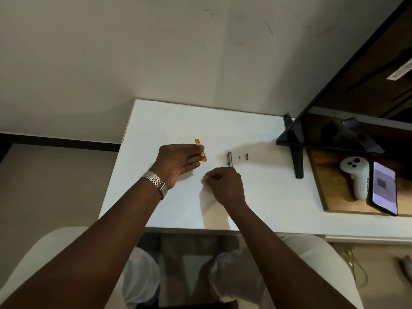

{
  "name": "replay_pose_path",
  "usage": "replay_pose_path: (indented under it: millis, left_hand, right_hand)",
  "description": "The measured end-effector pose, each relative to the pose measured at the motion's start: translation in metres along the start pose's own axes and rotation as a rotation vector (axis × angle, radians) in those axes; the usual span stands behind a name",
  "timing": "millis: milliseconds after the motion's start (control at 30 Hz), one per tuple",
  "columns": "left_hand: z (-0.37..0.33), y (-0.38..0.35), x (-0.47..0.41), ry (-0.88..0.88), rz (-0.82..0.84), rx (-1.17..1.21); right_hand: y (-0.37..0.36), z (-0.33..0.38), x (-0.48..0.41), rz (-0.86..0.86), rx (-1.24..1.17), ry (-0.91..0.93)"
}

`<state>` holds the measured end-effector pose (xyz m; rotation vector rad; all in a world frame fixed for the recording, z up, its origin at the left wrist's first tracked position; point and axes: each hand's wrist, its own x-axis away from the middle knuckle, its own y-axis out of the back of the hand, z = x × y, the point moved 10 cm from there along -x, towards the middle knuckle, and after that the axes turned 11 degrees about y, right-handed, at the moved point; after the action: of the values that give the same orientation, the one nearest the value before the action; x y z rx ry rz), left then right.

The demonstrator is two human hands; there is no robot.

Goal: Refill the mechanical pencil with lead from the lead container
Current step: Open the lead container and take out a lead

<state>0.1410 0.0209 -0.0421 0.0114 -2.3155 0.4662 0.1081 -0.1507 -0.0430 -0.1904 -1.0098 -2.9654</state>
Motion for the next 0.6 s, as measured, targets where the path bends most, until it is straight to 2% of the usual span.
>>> replay_pose_path:
  millis: [167,300,433,533,600]
  left_hand:
    - [0.001,-0.001,0.001,0.006,0.008,0.005]
    - [0.003,-0.003,0.001,0.010,0.010,0.008]
    - [0.004,-0.004,0.001,0.014,0.008,0.008]
    - [0.005,-0.007,0.002,0.012,0.002,0.000]
    - [0.004,-0.010,0.002,-0.008,-0.017,-0.023]
  right_hand:
    - [-0.003,-0.006,-0.001,-0.017,0.032,-0.025]
    - [0.001,-0.012,0.001,-0.030,-0.066,-0.089]
    - [0.019,-0.019,0.012,-0.194,-0.541,-0.286]
    - [0.009,-0.013,0.017,-0.165,-0.908,-0.432]
    - [0.001,-0.004,0.017,-0.124,-1.046,-0.478]
